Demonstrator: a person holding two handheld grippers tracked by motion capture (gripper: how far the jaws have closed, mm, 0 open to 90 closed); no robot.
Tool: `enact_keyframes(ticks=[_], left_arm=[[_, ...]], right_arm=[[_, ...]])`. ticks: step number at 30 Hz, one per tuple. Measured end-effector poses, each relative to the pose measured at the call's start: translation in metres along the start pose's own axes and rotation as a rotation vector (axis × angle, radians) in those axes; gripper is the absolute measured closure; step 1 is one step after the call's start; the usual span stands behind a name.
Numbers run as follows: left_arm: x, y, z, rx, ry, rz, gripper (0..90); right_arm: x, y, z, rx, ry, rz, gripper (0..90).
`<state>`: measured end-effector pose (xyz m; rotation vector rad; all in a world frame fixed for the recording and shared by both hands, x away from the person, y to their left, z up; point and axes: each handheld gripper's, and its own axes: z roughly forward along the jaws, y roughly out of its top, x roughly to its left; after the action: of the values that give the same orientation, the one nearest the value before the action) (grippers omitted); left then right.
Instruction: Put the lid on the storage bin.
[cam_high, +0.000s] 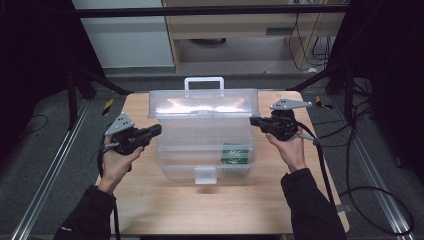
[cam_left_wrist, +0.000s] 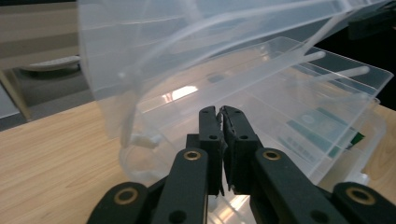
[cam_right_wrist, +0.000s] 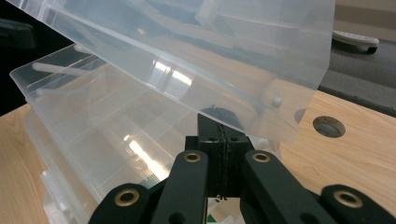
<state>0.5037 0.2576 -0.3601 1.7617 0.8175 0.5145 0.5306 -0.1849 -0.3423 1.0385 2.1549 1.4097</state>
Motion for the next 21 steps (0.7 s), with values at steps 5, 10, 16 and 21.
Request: enact_keyframes(ticks=[5,10,16,21], left_arm=[[0.004,-0.002,-0.005,-0.004,0.026,-0.016,89.0],[0.009,-0.005,-0.009,-0.006,0.042,-0.037,89.5],[0.01,-0.007,-0.01,-0.001,0.05,-0.044,89.6],[0.011,-0.012,-0.012,0.017,0.047,-0.039,89.6]], right_arm=[[0.002,-0.003,-0.002,0.012,-0.004,-0.014,90.0],[0.005,-0.006,-0.005,0.029,-0.009,-0.023,90.0],[0.01,-0.008,-0.006,0.061,-0.035,-0.051,89.9],[0.015,-0.012,-0.009,0.086,-0.053,-0.073,90.0]])
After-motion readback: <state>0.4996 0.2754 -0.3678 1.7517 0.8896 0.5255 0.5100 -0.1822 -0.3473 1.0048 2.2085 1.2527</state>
